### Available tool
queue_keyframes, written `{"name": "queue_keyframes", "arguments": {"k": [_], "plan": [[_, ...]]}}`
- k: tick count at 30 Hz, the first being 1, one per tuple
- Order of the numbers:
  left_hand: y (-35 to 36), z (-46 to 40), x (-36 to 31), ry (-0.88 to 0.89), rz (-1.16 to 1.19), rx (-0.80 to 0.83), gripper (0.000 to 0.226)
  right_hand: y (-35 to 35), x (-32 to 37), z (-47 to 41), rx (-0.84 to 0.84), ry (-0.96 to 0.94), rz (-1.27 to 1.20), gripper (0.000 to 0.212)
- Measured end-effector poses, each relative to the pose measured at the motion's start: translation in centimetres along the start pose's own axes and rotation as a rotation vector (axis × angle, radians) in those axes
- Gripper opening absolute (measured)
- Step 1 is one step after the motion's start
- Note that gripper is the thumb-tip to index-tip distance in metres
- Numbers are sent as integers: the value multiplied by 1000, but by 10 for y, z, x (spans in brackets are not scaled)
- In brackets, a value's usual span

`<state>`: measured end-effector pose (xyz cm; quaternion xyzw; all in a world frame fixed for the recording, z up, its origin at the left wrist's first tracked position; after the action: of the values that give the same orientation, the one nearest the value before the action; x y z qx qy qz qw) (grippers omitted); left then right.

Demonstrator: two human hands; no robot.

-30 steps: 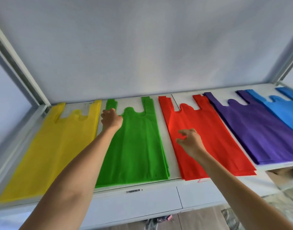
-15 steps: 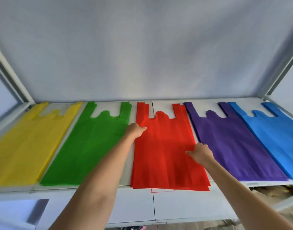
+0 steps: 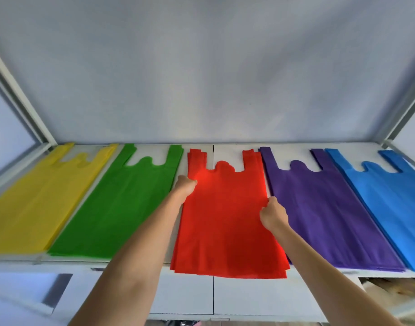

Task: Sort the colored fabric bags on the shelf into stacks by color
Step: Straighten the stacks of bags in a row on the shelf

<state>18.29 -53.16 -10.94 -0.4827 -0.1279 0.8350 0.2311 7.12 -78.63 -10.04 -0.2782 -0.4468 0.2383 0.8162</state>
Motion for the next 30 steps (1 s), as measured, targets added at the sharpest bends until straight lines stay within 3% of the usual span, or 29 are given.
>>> {"name": "queue_keyframes", "arguments": {"k": [4,8,12,17,21,27,30], "plan": [[0,-3,1,-9,-82,12,46,0,-2,-4,-23,-43,125,45],[-1,-11,-1,22,-130,41,50,-2,-7,-12,-12,-95,76,56],[-7,-16,-3,40,-137,39,58,0,-6,-13,19,-127,36,50],[-21,-23,-4,8,-197,-27,51,-1,-9,-6,-96,-71,192,24],[-26,-30,-4,2,-312,-42,50,15,-9,-6,62,-31,259,36],[-26,-35,-5,18,-326,-36,61,10,-14,-10,53,15,212,39],[-23,-39,-4,44,-341,-12,53,12,-13,-12,17,7,198,40]]}}
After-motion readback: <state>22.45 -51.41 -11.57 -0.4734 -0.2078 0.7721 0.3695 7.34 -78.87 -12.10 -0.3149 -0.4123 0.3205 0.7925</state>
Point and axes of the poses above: each hand's wrist, its own z-axis away from the middle knuckle, its own y-axis out of the palm, x = y × z, the point moved 5 cm from there along -z, towards the middle knuckle, and after that the axes turned 15 degrees about x, right-handed, at the moved point
